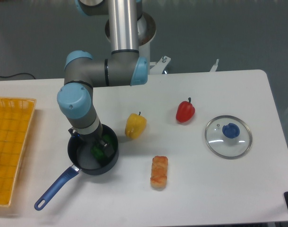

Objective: Place the green chilies in the pot
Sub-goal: 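Open the gripper to release the green pepper into the saucepan, then raise the open gripper out of the saucepan and withdraw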

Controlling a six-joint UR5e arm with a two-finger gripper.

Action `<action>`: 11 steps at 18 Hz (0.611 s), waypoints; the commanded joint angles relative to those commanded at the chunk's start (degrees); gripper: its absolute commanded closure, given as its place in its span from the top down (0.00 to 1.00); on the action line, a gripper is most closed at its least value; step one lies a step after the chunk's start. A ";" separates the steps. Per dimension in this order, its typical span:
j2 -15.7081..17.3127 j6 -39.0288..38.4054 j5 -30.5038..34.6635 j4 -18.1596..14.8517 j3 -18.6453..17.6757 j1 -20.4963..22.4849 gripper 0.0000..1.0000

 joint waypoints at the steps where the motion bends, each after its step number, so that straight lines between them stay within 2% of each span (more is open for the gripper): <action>1: 0.09 -0.09 0.09 0.00 0.00 0.00 1.00; 5: 0.88 0.09 0.53 -0.53 0.09 -0.26 1.00; 8: 0.62 0.35 0.79 -0.70 2.54 0.61 1.00; 11: 1.05 1.14 0.53 -0.88 3.34 2.10 1.00</action>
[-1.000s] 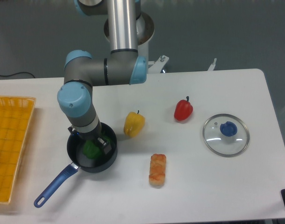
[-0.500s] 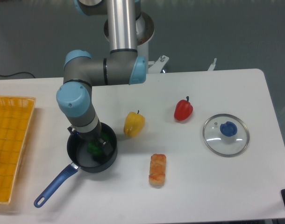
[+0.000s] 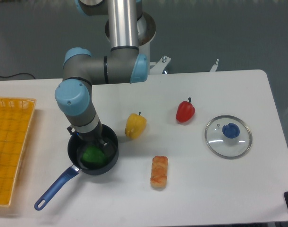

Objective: Place the green chilies in the pot
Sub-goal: 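Raise the open gripper out of the saucepan and withdraw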

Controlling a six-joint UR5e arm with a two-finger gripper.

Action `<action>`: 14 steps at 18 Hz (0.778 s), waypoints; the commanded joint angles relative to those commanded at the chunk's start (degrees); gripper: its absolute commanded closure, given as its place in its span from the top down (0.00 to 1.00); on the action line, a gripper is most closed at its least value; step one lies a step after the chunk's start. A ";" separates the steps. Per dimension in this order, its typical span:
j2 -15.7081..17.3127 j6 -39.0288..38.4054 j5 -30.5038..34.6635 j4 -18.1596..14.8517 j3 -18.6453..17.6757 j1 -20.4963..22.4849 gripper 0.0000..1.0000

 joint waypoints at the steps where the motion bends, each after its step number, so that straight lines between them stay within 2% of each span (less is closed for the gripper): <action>1: 0.18 0.52 0.00 0.00 0.09 0.70 1.00; 5: 1.41 11.66 -0.44 -0.09 0.53 3.69 1.00; 10: 1.76 14.58 -0.53 -0.35 2.37 8.08 1.00; 11: 1.76 16.16 -1.23 -1.83 3.42 9.48 1.00; 13: 2.11 20.89 -1.76 -8.41 5.70 12.04 1.00; 14: 2.55 23.27 -1.76 -10.09 6.24 13.09 1.00</action>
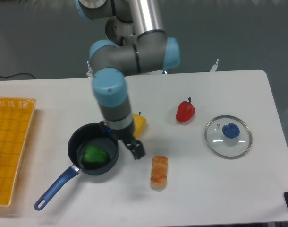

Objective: Place the green chilies in the pot
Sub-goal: 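Raise the open gripper out of the saucepan and withdraw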

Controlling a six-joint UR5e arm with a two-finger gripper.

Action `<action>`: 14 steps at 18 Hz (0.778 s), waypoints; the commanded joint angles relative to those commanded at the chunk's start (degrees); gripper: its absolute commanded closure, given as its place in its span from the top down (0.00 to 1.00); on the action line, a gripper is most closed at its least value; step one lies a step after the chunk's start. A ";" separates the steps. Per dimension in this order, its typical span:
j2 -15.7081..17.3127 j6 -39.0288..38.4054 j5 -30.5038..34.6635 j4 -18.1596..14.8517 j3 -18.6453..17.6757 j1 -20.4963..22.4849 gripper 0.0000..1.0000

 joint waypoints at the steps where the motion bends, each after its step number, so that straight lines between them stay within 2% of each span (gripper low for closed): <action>1: 0.27 2.03 0.00 -0.28 0.09 1.05 1.00; 6: 0.80 13.45 0.18 -1.86 -0.08 5.80 1.00; 14: -0.26 23.57 0.09 -1.69 -0.52 11.08 1.00</action>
